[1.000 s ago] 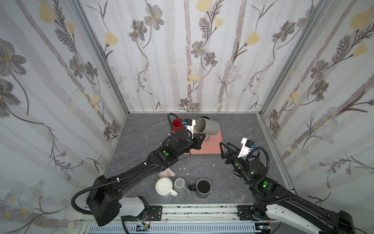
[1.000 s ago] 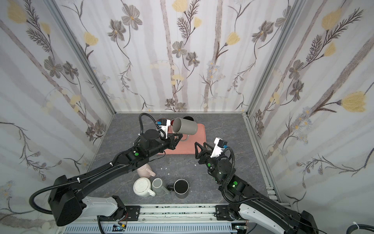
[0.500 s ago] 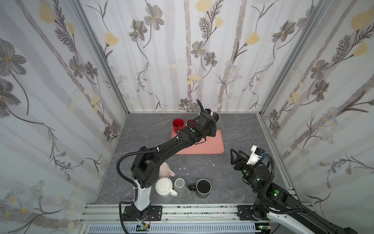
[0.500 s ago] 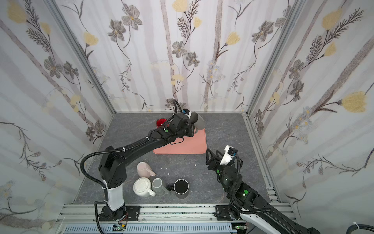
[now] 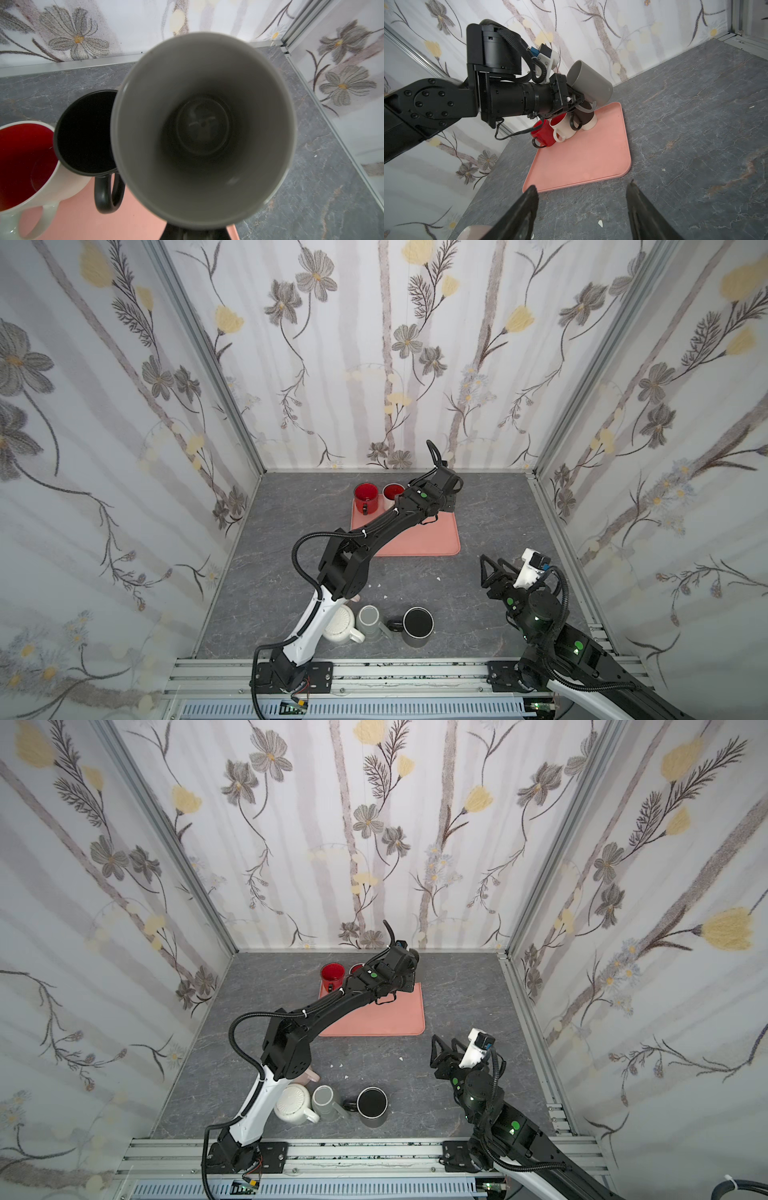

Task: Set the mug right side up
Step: 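Carry the grey mug beside the black mug while the right gripper withdraws, then release the grey mug and raise the left gripper from the tray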

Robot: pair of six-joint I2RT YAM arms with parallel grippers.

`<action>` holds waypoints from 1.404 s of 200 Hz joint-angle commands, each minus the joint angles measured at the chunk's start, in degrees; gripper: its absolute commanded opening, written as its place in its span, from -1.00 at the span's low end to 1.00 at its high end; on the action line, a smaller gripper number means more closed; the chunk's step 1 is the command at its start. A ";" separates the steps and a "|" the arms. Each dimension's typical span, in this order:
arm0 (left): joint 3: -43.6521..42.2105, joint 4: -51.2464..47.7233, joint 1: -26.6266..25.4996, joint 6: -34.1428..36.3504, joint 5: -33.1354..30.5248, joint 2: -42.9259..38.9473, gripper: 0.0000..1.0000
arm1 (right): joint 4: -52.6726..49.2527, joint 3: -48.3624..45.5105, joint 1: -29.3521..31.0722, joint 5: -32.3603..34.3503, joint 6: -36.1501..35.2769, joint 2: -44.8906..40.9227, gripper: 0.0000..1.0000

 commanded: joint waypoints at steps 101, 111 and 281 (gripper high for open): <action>13.33 -4.90 -0.16 -1.27 -5.55 10.97 -1.00 | -5.09 -0.12 -0.15 3.87 -1.45 -5.90 0.42; 13.36 -5.07 -0.22 -1.29 -6.43 11.02 -1.00 | -5.34 -0.19 -0.19 4.19 -1.50 -6.26 0.42; 13.52 -2.98 0.01 -2.73 -7.40 12.01 -0.35 | -6.75 -0.45 -0.18 5.11 -0.94 -7.25 0.48</action>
